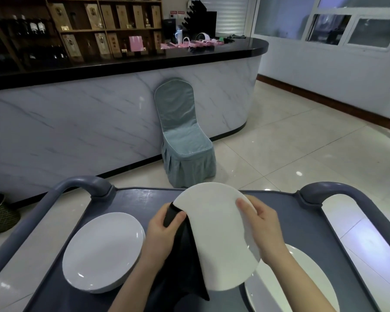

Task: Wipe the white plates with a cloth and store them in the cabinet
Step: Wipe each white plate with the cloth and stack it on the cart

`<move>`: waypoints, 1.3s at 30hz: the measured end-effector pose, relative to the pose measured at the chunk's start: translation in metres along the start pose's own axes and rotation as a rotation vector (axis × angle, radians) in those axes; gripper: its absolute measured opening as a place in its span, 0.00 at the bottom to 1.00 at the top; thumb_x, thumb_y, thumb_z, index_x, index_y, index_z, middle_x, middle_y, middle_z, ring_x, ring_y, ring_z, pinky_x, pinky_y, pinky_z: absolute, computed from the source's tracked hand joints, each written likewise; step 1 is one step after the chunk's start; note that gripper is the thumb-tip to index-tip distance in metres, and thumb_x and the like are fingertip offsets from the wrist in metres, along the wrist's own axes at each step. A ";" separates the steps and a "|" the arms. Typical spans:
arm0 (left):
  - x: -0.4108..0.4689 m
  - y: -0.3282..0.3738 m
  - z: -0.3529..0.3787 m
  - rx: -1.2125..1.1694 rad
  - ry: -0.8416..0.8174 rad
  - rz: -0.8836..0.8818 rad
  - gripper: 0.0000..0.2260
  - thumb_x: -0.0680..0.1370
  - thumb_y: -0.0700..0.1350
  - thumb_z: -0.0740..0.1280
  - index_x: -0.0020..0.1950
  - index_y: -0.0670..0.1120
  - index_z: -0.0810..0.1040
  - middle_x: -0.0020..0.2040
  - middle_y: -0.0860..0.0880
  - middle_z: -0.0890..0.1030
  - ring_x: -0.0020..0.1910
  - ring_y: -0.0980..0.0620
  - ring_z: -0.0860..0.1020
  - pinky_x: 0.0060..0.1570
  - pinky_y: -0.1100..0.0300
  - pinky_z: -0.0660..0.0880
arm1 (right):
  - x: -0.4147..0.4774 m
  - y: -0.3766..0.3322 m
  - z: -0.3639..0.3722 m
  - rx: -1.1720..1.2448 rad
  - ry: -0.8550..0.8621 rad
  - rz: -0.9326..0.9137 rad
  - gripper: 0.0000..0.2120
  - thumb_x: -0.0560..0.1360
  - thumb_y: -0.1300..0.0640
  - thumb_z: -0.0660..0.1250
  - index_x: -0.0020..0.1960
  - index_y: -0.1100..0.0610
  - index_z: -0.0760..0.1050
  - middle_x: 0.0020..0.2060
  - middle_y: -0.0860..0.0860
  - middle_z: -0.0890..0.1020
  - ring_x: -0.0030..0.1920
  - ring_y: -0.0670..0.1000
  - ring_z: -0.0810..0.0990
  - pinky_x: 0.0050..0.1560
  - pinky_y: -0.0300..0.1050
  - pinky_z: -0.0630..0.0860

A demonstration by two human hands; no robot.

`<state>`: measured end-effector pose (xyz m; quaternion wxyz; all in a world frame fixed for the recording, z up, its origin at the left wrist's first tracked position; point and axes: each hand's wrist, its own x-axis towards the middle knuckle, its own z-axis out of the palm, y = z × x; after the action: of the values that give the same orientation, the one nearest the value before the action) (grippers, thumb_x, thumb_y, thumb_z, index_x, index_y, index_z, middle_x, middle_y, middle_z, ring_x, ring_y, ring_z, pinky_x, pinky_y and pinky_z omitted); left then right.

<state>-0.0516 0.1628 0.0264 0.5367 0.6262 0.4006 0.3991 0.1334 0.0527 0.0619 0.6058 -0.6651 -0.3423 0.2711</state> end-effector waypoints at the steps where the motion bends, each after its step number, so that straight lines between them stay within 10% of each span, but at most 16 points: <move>1: 0.000 -0.001 0.000 0.021 -0.018 0.001 0.10 0.78 0.43 0.69 0.49 0.59 0.80 0.47 0.61 0.84 0.46 0.67 0.80 0.42 0.78 0.71 | -0.002 0.001 0.000 -0.022 -0.019 0.004 0.11 0.80 0.54 0.65 0.48 0.41 0.83 0.46 0.41 0.86 0.47 0.40 0.83 0.43 0.32 0.74; 10: 0.034 0.026 0.001 0.319 -0.481 0.189 0.04 0.74 0.44 0.73 0.48 0.51 0.82 0.44 0.56 0.83 0.45 0.61 0.79 0.48 0.69 0.73 | 0.009 -0.010 0.005 -0.352 -0.357 -0.137 0.07 0.80 0.52 0.66 0.46 0.48 0.83 0.41 0.42 0.84 0.43 0.42 0.80 0.44 0.34 0.72; 21: -0.009 0.000 0.032 -0.359 0.391 -0.300 0.05 0.79 0.46 0.68 0.45 0.54 0.81 0.40 0.61 0.85 0.42 0.61 0.81 0.38 0.67 0.75 | -0.008 0.020 0.035 0.371 0.377 0.177 0.11 0.80 0.55 0.64 0.40 0.52 0.80 0.36 0.44 0.81 0.40 0.47 0.78 0.45 0.43 0.75; 26: -0.002 -0.003 0.010 -0.263 0.278 -0.211 0.04 0.79 0.45 0.68 0.49 0.51 0.82 0.43 0.58 0.85 0.42 0.61 0.82 0.37 0.71 0.76 | 0.001 0.014 0.002 0.018 0.102 0.032 0.08 0.78 0.58 0.69 0.50 0.44 0.79 0.45 0.40 0.85 0.47 0.43 0.83 0.45 0.38 0.75; 32: 0.014 0.023 0.004 0.081 -0.230 0.117 0.05 0.76 0.39 0.71 0.46 0.49 0.83 0.42 0.53 0.85 0.40 0.62 0.79 0.44 0.70 0.74 | 0.022 -0.019 -0.010 -0.475 -0.456 -0.260 0.18 0.79 0.53 0.68 0.63 0.32 0.74 0.57 0.27 0.78 0.60 0.30 0.74 0.57 0.23 0.66; 39: -0.001 0.010 0.008 -0.079 -0.025 0.010 0.07 0.79 0.40 0.67 0.48 0.51 0.83 0.45 0.57 0.85 0.44 0.64 0.81 0.42 0.74 0.73 | 0.011 -0.007 -0.014 -0.145 -0.195 -0.152 0.15 0.79 0.58 0.67 0.62 0.43 0.80 0.57 0.35 0.82 0.61 0.37 0.78 0.63 0.40 0.72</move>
<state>-0.0443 0.1579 0.0359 0.5640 0.6116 0.3746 0.4094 0.1500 0.0531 0.0713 0.5386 -0.6498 -0.4678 0.2623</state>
